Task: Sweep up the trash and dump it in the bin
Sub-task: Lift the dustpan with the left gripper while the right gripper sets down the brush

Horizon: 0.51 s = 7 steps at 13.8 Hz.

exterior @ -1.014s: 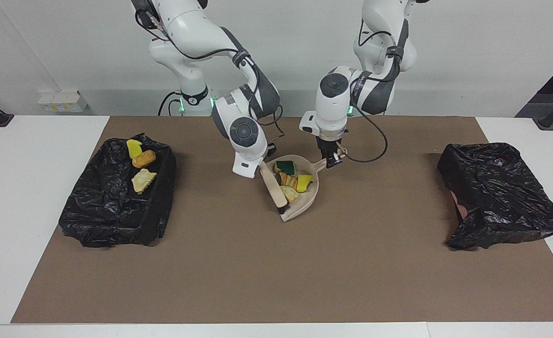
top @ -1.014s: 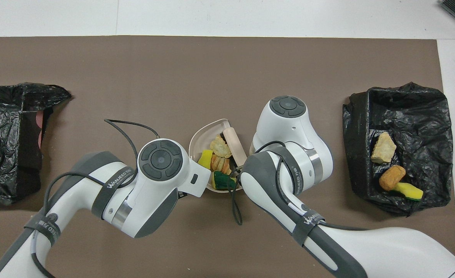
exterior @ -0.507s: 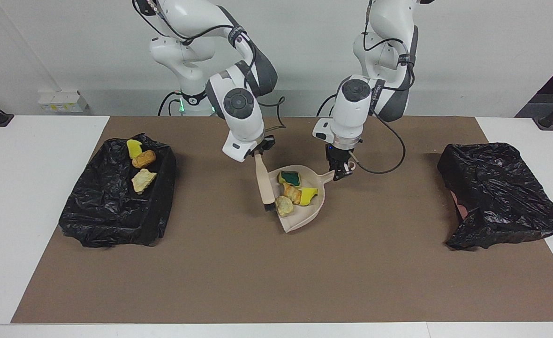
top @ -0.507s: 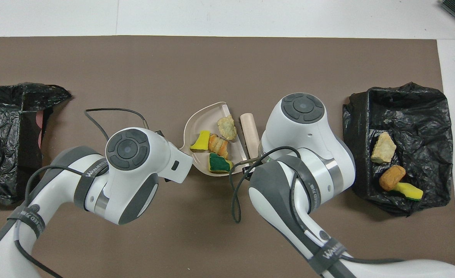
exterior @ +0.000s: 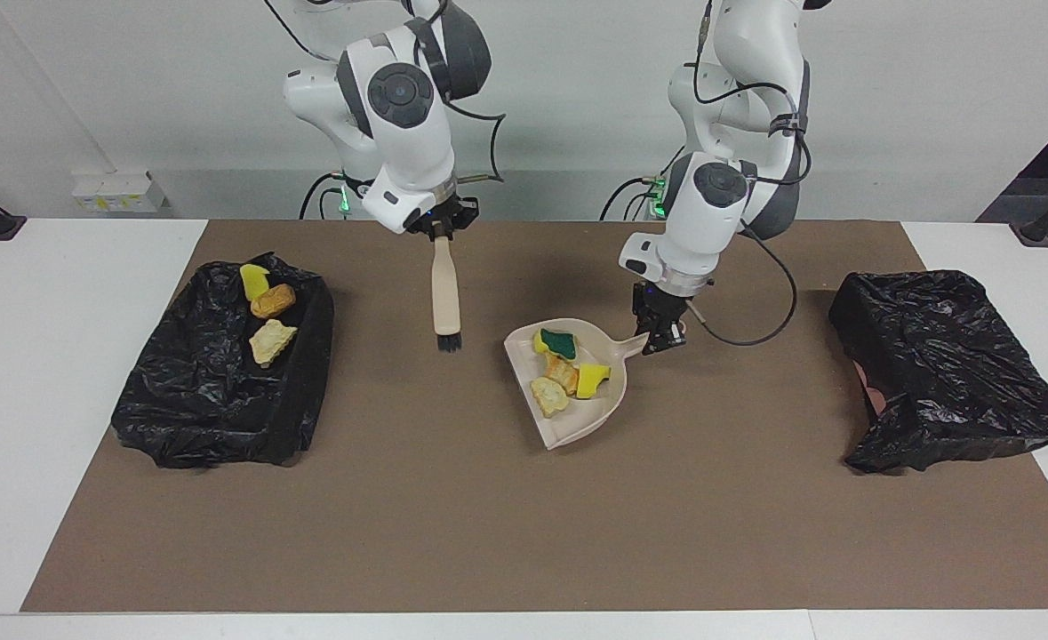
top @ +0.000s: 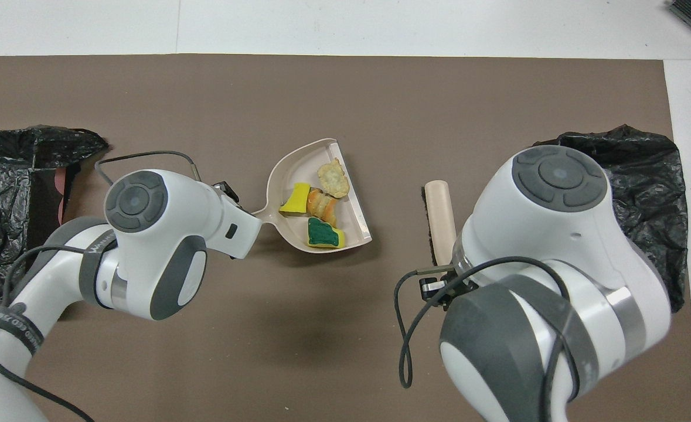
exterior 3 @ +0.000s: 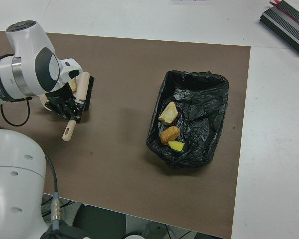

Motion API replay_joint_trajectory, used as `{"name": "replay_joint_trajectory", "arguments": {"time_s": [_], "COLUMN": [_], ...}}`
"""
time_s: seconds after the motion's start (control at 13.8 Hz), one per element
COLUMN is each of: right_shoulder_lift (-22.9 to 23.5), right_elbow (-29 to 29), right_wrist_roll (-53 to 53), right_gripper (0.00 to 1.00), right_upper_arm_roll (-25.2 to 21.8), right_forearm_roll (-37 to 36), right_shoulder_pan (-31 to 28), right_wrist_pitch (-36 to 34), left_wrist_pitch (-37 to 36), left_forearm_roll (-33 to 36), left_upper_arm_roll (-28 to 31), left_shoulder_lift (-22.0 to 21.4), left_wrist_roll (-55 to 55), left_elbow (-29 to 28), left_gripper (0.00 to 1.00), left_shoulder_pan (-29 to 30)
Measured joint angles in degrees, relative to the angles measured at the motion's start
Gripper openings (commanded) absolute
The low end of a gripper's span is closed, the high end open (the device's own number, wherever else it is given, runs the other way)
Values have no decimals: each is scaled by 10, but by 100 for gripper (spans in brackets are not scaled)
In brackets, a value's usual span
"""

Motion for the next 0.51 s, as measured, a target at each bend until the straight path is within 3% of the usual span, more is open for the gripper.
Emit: {"name": "replay_joint_trajectory", "arguments": {"time_s": [0.29, 0.51], "right_shoulder_lift": [-44, -19], "right_elbow": [-87, -135], "right_wrist_roll": [41, 107], "right_gripper": [0, 0], "right_upper_arm_roll": [27, 89], "right_forearm_roll": [52, 67], "right_shoulder_pan": [11, 17], "right_wrist_pitch": [46, 163], "left_wrist_pitch": [-103, -152], "left_forearm_roll": [-3, -3], "left_upper_arm_roll": [2, 2], "left_shoulder_lift": [0, 0], "left_wrist_roll": [81, 151], "left_elbow": [81, 117], "left_gripper": [0, 0], "left_shoulder_pan": [59, 109]}}
